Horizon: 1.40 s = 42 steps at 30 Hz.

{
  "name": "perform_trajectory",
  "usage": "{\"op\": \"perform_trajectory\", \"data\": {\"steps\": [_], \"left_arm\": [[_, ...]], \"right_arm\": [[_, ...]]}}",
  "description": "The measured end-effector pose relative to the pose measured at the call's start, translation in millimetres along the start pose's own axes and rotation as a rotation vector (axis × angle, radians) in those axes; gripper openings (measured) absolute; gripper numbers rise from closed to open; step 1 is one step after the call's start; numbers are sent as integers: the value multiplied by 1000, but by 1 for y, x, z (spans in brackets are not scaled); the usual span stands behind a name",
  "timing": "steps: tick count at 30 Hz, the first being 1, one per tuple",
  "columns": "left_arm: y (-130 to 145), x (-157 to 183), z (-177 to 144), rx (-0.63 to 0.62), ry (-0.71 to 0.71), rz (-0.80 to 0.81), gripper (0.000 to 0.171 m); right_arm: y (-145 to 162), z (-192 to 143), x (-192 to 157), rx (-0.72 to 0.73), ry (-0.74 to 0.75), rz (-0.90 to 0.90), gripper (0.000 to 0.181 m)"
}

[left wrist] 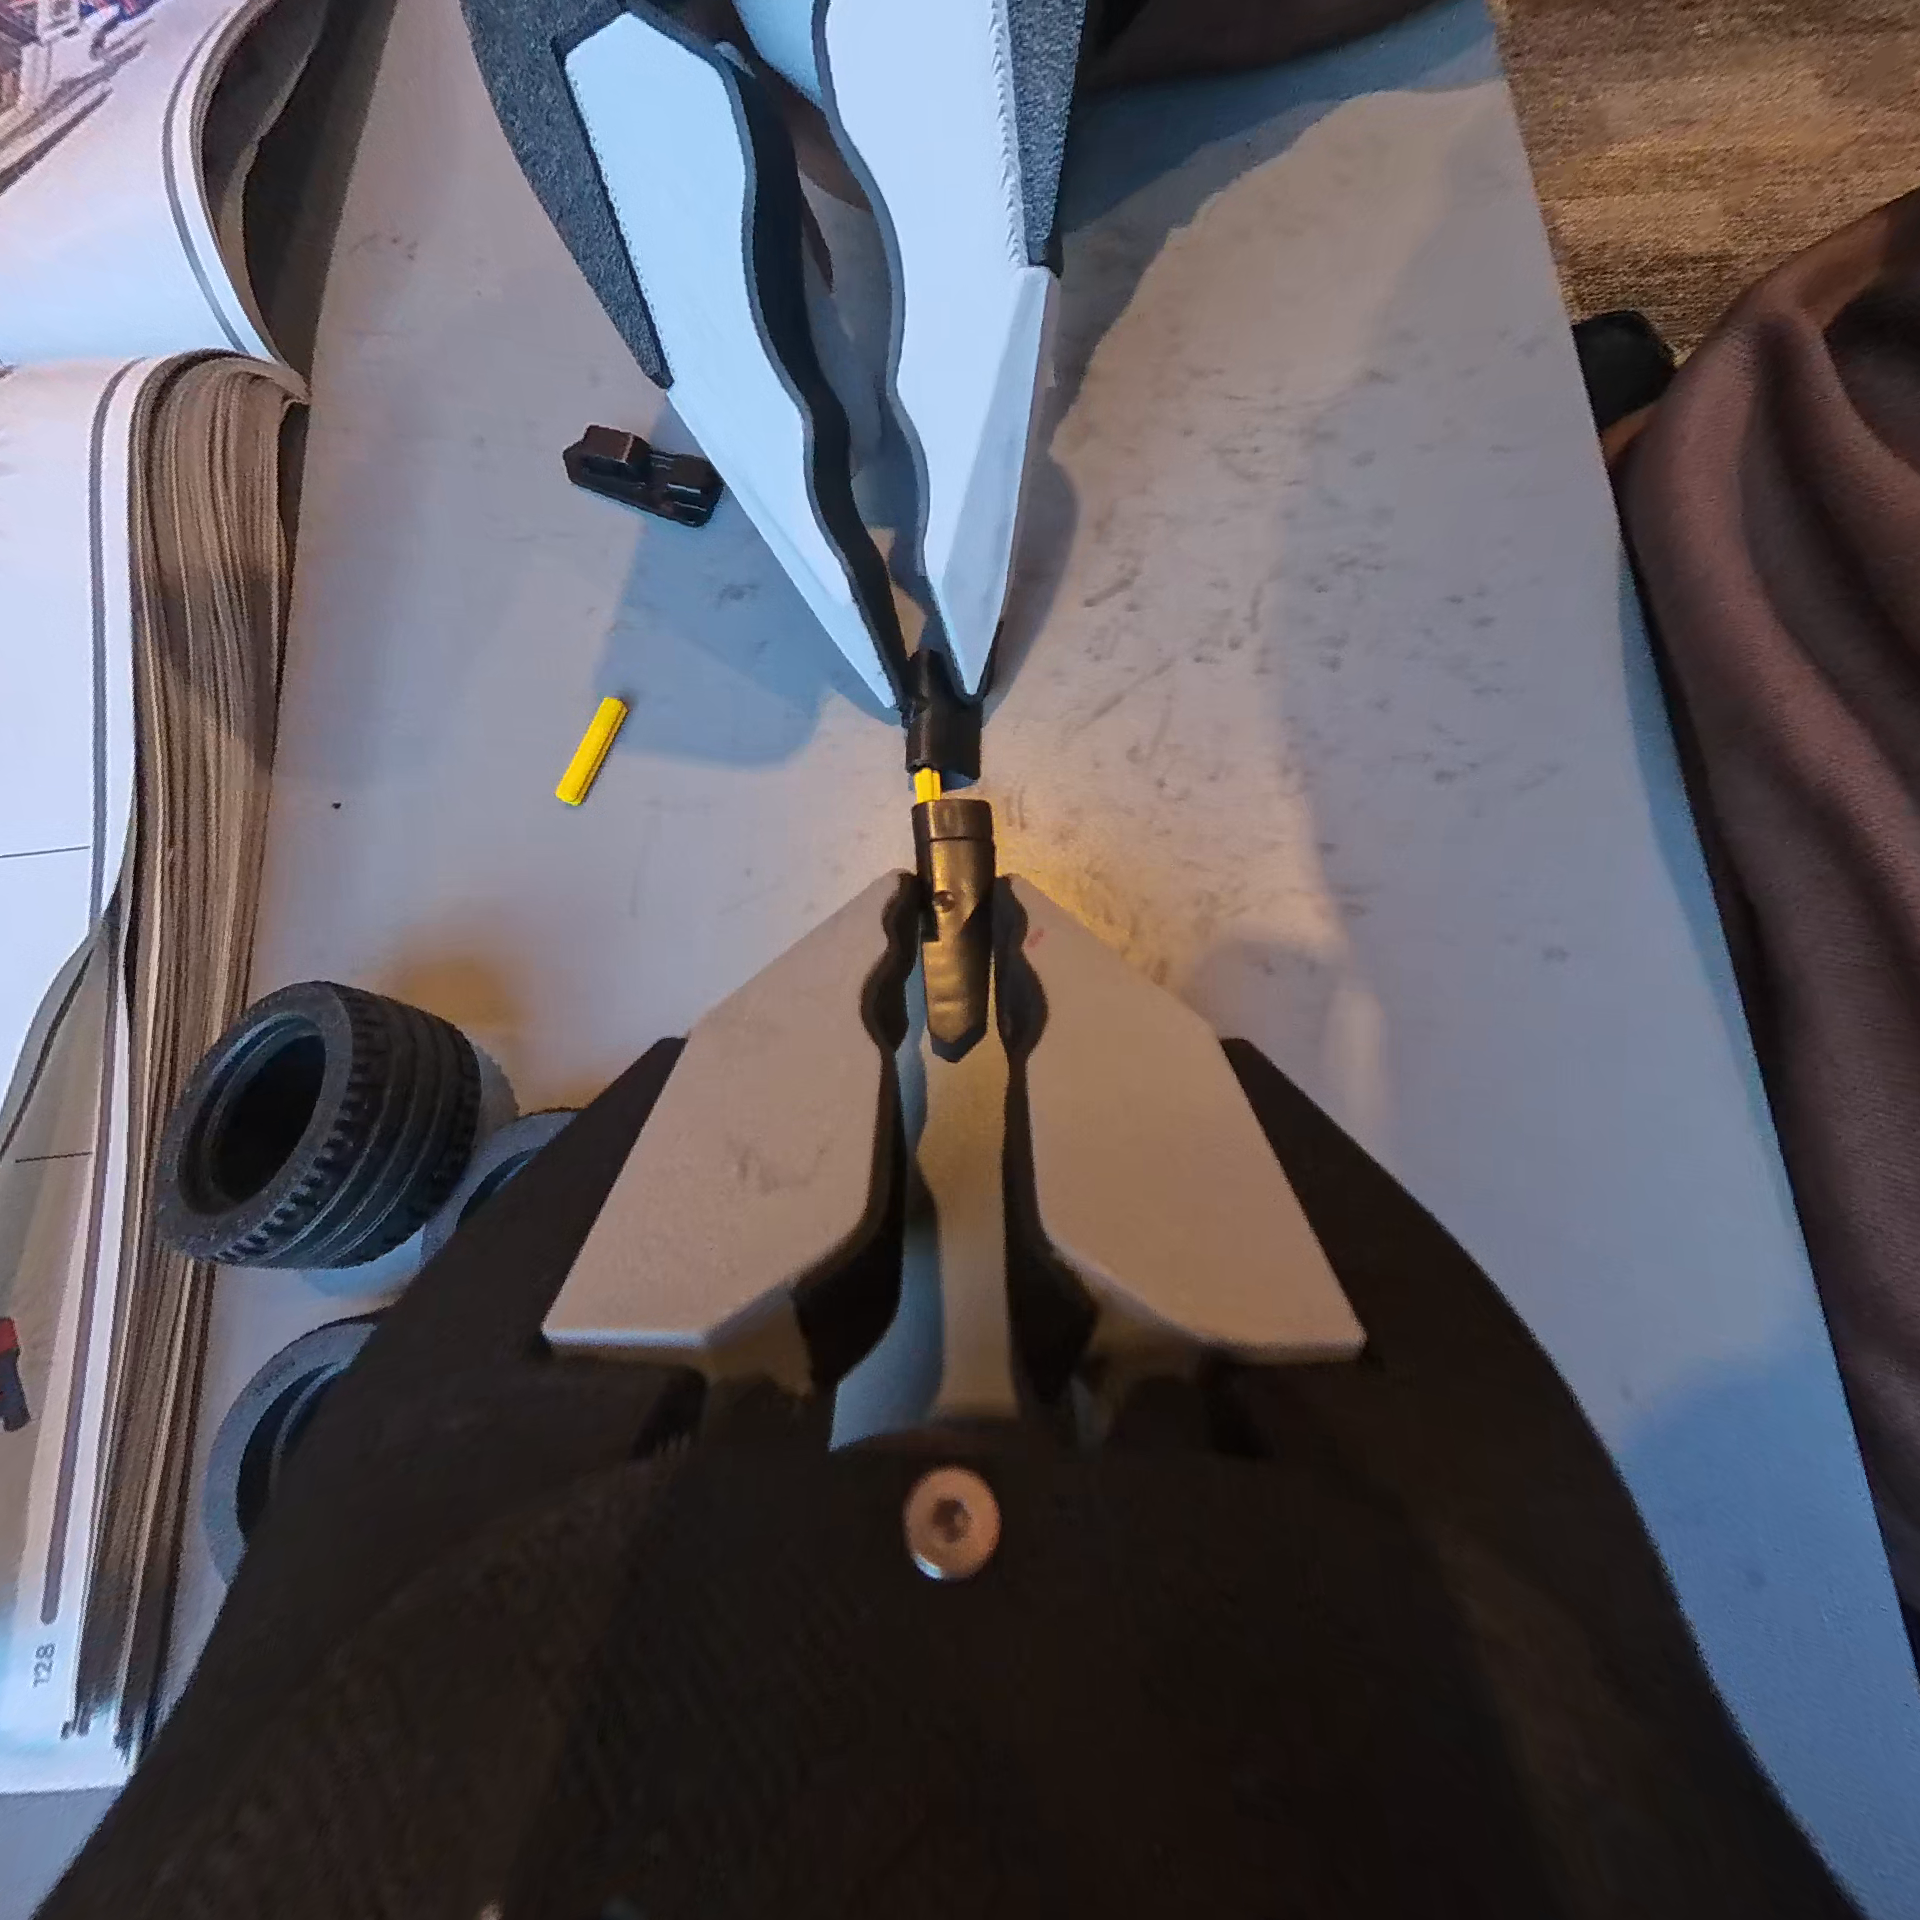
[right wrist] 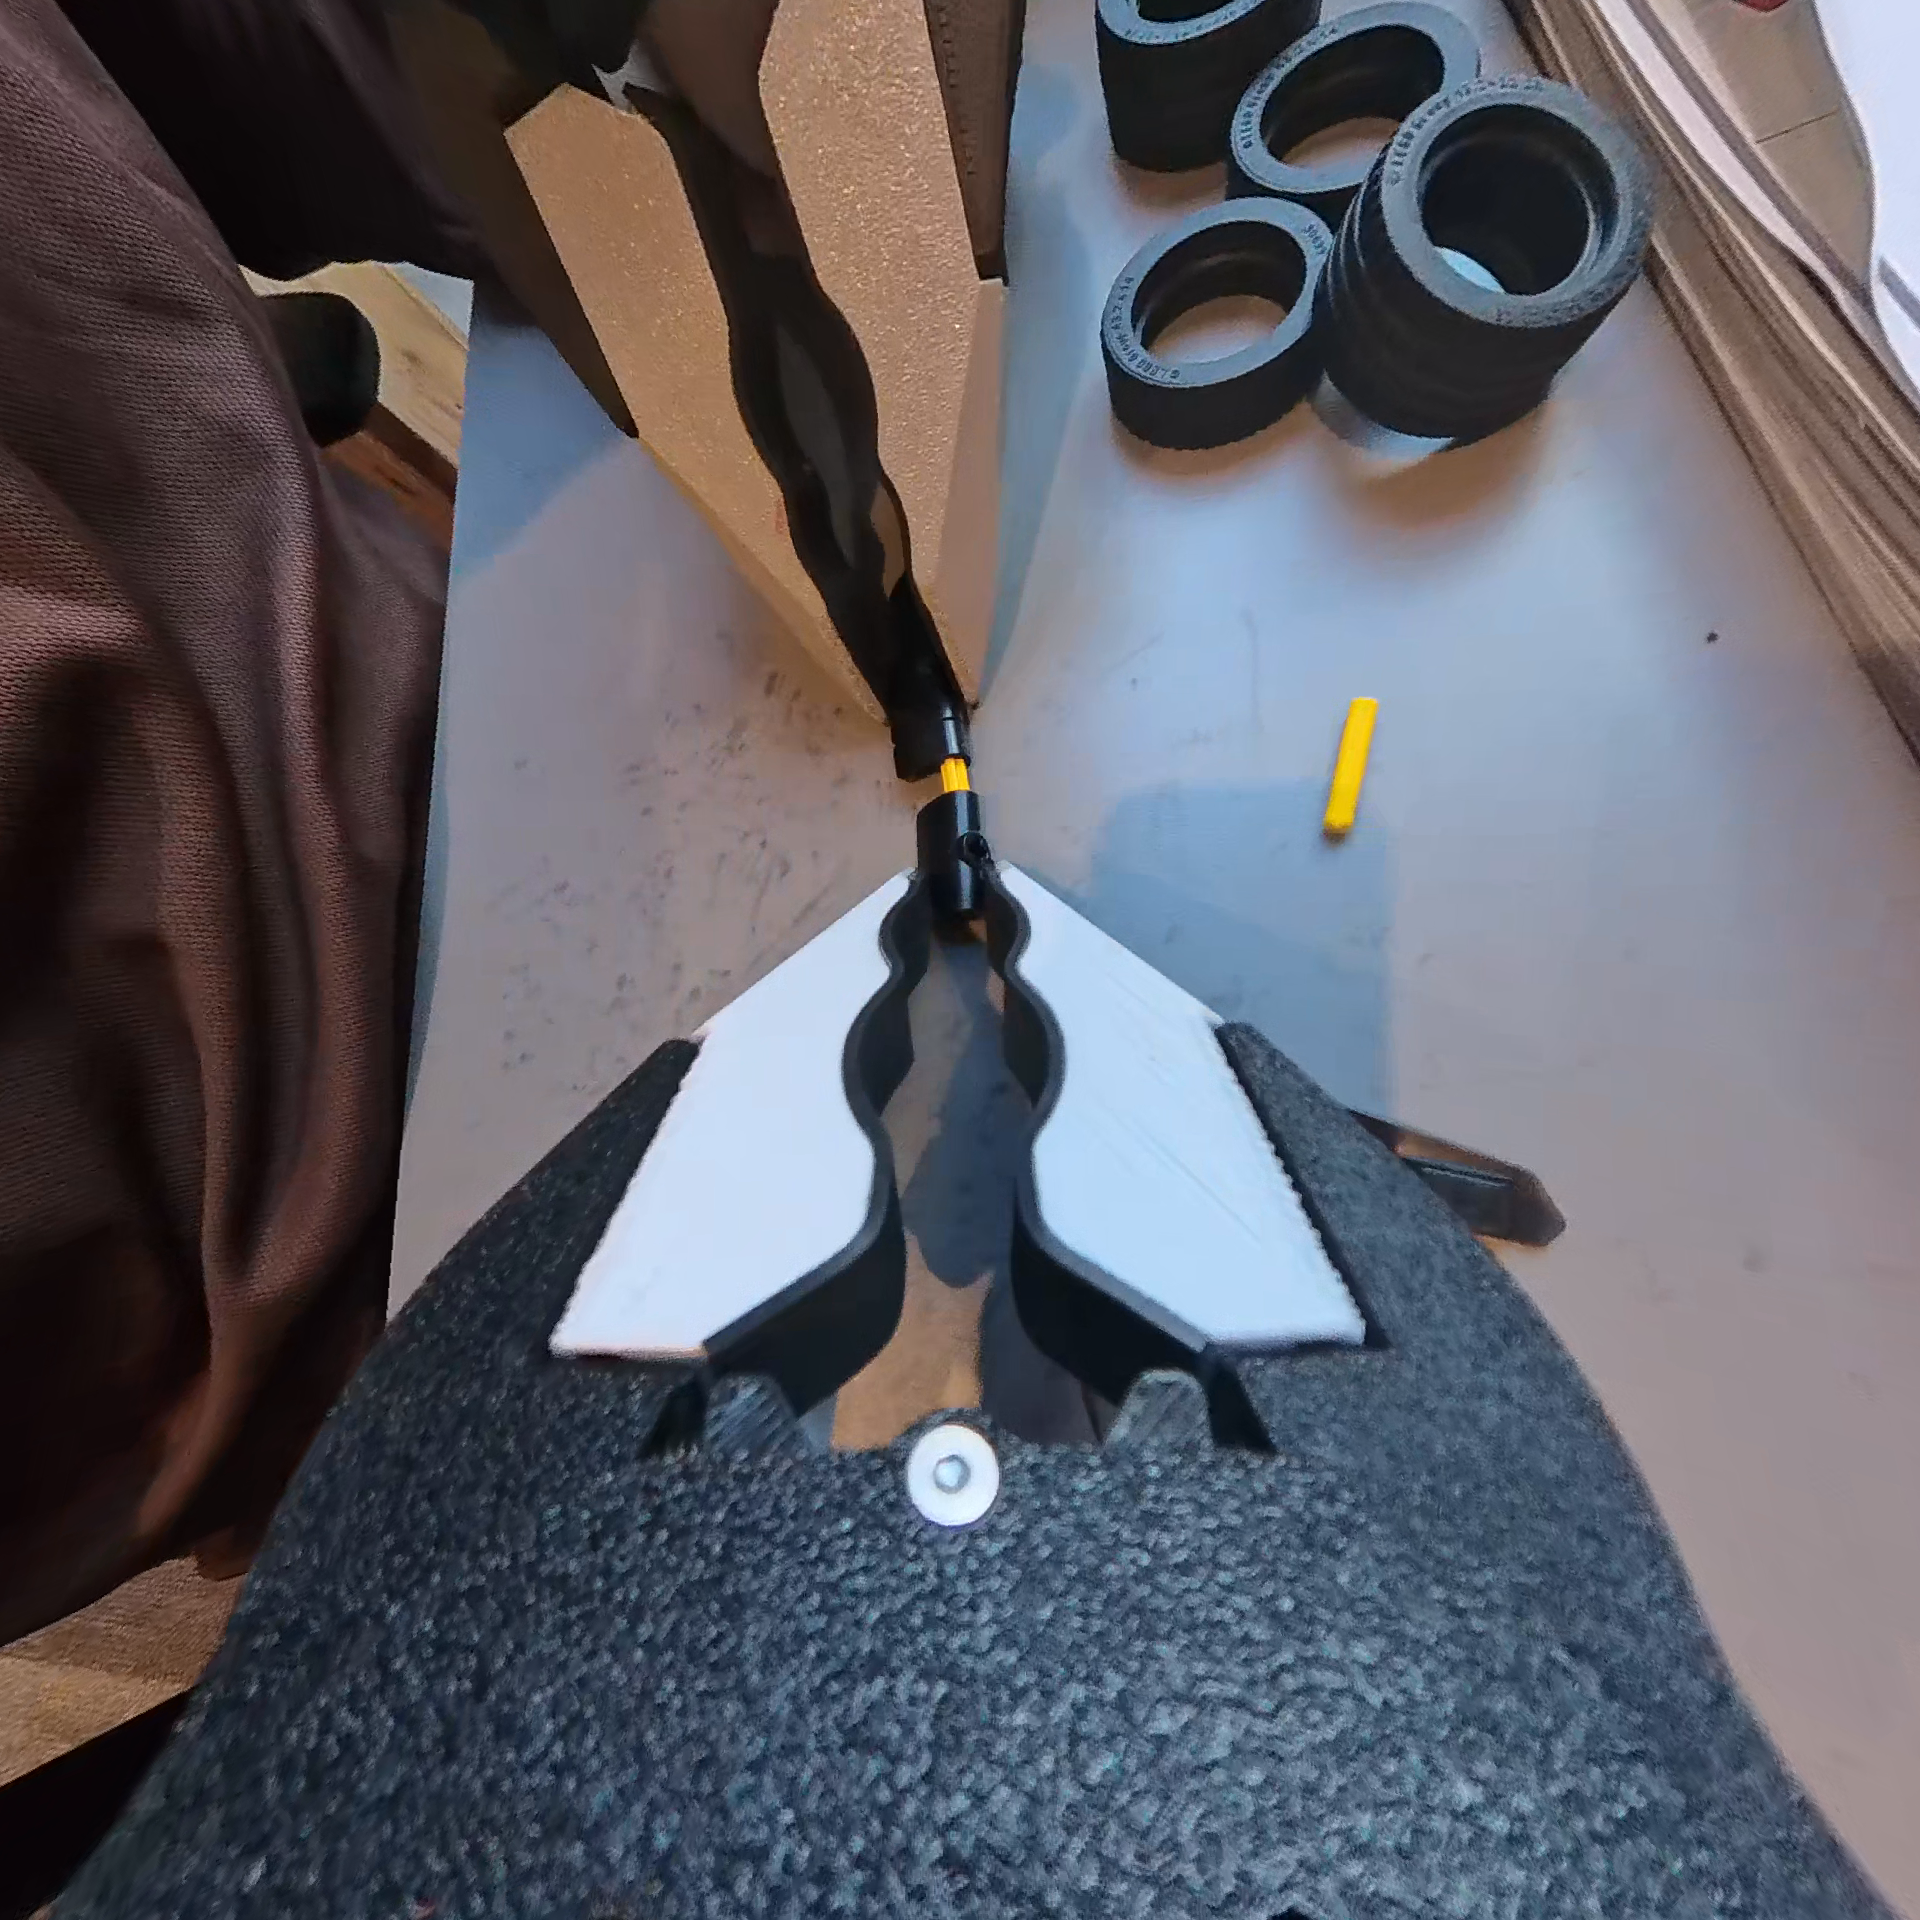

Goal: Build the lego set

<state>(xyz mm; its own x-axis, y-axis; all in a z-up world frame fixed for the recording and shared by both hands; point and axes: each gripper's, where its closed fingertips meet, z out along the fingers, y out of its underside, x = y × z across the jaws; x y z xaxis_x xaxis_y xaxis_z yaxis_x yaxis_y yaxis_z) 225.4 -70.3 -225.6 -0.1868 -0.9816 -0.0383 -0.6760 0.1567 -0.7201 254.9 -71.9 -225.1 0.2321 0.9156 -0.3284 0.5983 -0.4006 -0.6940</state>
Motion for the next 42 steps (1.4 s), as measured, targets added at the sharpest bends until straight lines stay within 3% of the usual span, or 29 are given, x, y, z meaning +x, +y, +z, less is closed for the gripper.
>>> {"op": "perform_trajectory", "data": {"steps": [13, 24, 34, 39, 42], "left_arm": [[-1, 0, 1, 2, -16, 42, 11], [-3, -1, 1, 10, -85, 163, 11], [-4, -1, 2, 14, -67, 189, 10], [-5, -3, 3, 19, -74, 184, 11], [-5, -4, 4, 18, -68, 171, 11]], "right_arm": [[0, -1, 0, -11, -92, 75, 7], [-2, -1, 2, -49, -250, 285, 6], [-3, -1, 3, -37, -229, 271, 6], [0, -4, 3, -6, -78, 115, 8], [-1, -5, 2, 11, -22, 63, 22]]}}
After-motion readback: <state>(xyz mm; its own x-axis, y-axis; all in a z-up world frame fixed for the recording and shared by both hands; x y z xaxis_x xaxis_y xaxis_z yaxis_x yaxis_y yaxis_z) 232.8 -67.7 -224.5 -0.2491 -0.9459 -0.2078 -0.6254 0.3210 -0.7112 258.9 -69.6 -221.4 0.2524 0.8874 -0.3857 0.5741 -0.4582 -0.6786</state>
